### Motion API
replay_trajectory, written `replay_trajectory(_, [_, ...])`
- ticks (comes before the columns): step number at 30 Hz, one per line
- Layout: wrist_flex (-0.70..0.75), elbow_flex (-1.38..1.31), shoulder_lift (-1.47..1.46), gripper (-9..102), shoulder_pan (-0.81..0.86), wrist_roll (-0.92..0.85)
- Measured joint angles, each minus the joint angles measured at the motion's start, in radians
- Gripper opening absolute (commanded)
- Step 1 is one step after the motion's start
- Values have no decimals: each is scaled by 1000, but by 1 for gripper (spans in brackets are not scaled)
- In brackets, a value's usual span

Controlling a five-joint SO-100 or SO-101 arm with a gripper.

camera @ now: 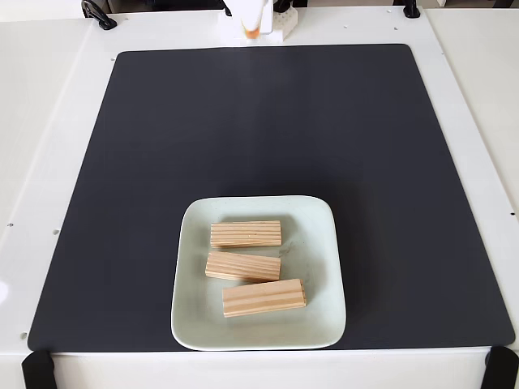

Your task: Pick up the wooden block and place them on the plate.

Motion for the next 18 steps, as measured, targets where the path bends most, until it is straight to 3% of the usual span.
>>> replay_trajectory(6, [-49, 135, 173, -1, 26, 123])
replay_trajectory(18, [-52, 477, 629, 0, 9, 138])
